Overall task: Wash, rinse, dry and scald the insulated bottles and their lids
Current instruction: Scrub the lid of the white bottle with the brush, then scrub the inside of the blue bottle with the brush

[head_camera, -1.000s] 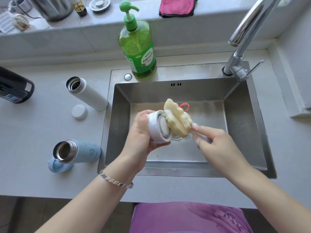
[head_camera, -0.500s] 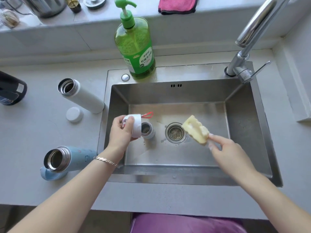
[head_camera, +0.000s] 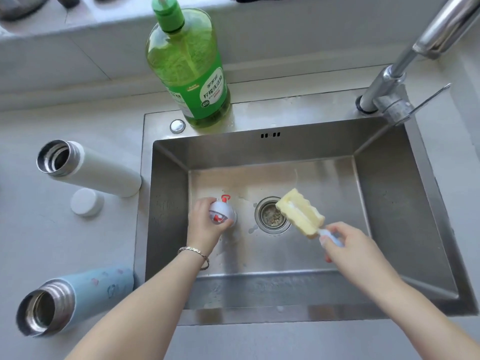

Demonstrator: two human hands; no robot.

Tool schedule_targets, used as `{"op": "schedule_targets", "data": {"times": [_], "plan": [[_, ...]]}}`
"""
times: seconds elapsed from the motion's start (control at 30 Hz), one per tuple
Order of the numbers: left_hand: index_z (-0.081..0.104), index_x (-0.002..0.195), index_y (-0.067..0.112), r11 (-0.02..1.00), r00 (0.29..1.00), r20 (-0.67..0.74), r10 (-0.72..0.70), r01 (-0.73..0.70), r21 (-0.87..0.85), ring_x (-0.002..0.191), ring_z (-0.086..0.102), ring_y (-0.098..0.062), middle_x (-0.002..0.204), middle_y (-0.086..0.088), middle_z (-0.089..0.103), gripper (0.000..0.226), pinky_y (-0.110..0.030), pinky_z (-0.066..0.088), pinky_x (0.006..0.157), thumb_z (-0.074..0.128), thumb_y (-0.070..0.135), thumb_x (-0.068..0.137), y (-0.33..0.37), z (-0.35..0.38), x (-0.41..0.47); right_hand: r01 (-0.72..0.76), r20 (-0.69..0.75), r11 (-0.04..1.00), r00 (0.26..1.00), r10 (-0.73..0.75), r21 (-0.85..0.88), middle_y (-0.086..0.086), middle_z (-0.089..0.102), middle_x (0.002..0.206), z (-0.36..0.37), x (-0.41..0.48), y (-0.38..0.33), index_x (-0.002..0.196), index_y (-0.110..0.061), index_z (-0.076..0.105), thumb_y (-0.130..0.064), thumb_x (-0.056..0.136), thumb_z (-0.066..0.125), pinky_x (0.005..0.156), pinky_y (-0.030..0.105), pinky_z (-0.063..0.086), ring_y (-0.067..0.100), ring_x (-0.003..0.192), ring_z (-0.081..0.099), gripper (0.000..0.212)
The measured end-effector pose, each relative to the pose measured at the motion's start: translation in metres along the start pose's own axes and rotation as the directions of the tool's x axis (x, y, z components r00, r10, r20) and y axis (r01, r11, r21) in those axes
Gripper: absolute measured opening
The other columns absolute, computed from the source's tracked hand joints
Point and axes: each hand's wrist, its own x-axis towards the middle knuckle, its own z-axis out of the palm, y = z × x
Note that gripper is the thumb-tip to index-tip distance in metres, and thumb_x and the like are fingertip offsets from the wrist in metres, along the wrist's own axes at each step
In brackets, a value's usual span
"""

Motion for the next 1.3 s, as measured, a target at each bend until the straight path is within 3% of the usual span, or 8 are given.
{"op": "schedule_targets", "data": {"times": [0.27, 0.57, 0.7, 0.83, 0.93, 1.03, 1.17, 1.3], "plan": [[0.051, 0.124, 0.007, 0.98, 0.991, -0.019, -0.135, 0.131, -0.15, 0.104, 0.047, -0.013, 0.115, 0.002, 0.045, 0.058, -0.019, 0.035, 0.088, 0.078, 0.013, 0.073, -0.013, 0.001, -0.004, -0.005, 0.008, 1.0, 1.0, 0.005, -0.001, 0.008, 0.066, 0.073, 0.004, -0.012, -0.001, 0.097, -0.027, 0.057, -0.024, 0.092, 0.048, 0.057, 0.029, 0.038, 0.023, 0.065, 0.056, 0.011], [0.04, 0.135, 0.021, 0.974, 0.984, 0.152, -0.092, 0.058, 0.22, 0.122, 0.043, -0.024, 0.138, 0.0, 0.041, 0.064, -0.036, 0.045, 0.087, 0.068, 0.032, 0.079, -0.006, 0.005, 0.003, 0.048, 0.014, 0.997, 0.999, -0.047, -0.053, 0.004, 0.066, 0.072, 0.013, -0.026, -0.02, 0.1, -0.029, 0.056, -0.025, 0.092, 0.048, 0.056, 0.028, 0.039, 0.017, 0.062, 0.054, 0.012], [0.033, 0.142, 0.021, 0.983, 0.988, 0.123, -0.097, 0.076, 0.166, 0.136, 0.025, -0.027, 0.151, -0.006, 0.023, 0.075, -0.038, 0.033, 0.106, 0.069, 0.038, 0.078, 0.019, -0.012, -0.017, 0.094, 0.004, 0.994, 0.996, -0.093, -0.06, 0.002, 0.065, 0.067, 0.008, -0.036, -0.03, 0.097, -0.03, 0.055, -0.024, 0.092, 0.049, 0.051, 0.026, 0.037, 0.014, 0.056, 0.051, 0.01], [0.048, 0.13, 0.015, 0.995, 0.995, 0.017, 0.096, -0.096, -0.004, 0.129, 0.037, -0.02, 0.138, -0.005, 0.041, 0.051, -0.03, 0.03, 0.107, 0.065, 0.024, 0.083, 0.053, -0.08, -0.075, 0.133, 0.018, 0.988, 0.991, -0.132, -0.084, -0.001, 0.064, 0.066, 0.006, -0.05, -0.04, 0.097, -0.031, 0.054, -0.023, 0.092, 0.05, 0.049, 0.025, 0.034, 0.006, 0.05, 0.049, 0.01], [0.062, 0.11, 0.009, 0.938, 0.896, -0.289, 0.336, -0.292, 0.185, 0.107, 0.052, -0.018, 0.114, -0.006, 0.06, 0.037, -0.032, 0.043, 0.092, 0.055, 0.028, 0.079, 0.052, -0.147, -0.121, 0.178, 0.05, 0.979, 0.984, -0.174, -0.096, -0.002, 0.063, 0.067, 0.009, -0.062, -0.049, 0.099, -0.028, 0.055, -0.021, 0.093, 0.051, 0.047, 0.019, 0.035, -0.003, 0.047, 0.052, 0.011], [0.061, 0.097, 0.006, 0.898, 0.803, -0.481, 0.351, -0.145, 0.415, 0.087, 0.053, -0.024, 0.094, -0.01, 0.063, 0.029, -0.031, 0.039, 0.078, 0.052, 0.027, 0.079, 0.023, -0.191, -0.151, 0.222, 0.078, 0.97, 0.974, -0.214, -0.1, -0.001, 0.064, 0.067, 0.013, -0.071, -0.059, 0.101, -0.028, 0.057, -0.024, 0.093, 0.051, 0.054, 0.025, 0.037, 0.005, 0.059, 0.053, 0.012], [0.062, 0.082, 0.006, 0.864, 0.885, -0.462, 0.049, 0.194, 0.465, 0.07, 0.06, -0.032, 0.073, -0.009, 0.063, 0.026, -0.037, 0.04, 0.067, 0.075, 0.027, 0.074, -0.015, -0.198, -0.163, 0.27, 0.108, 0.956, 0.96, -0.258, -0.117, -0.002, 0.064, 0.066, 0.019, -0.077, -0.07, 0.098, -0.032, 0.057, -0.029, 0.092, 0.05, 0.057, 0.027, 0.038, 0.015, 0.061, 0.052, 0.01], [0.051, 0.072, 0.011, 0.894, 0.91, -0.395, -0.126, 0.276, 0.352, 0.079, 0.056, -0.033, 0.072, -0.009, 0.059, 0.021, -0.04, 0.035, 0.072, 0.065, 0.019, 0.085, -0.026, -0.19, -0.16, 0.281, 0.099, 0.954, 0.958, -0.271, -0.107, -0.003, 0.064, 0.065, 0.016, -0.082, -0.067, 0.099, -0.032, 0.057, -0.03, 0.092, 0.05, 0.059, 0.028, 0.039, 0.015, 0.06, 0.051, 0.009]]}}
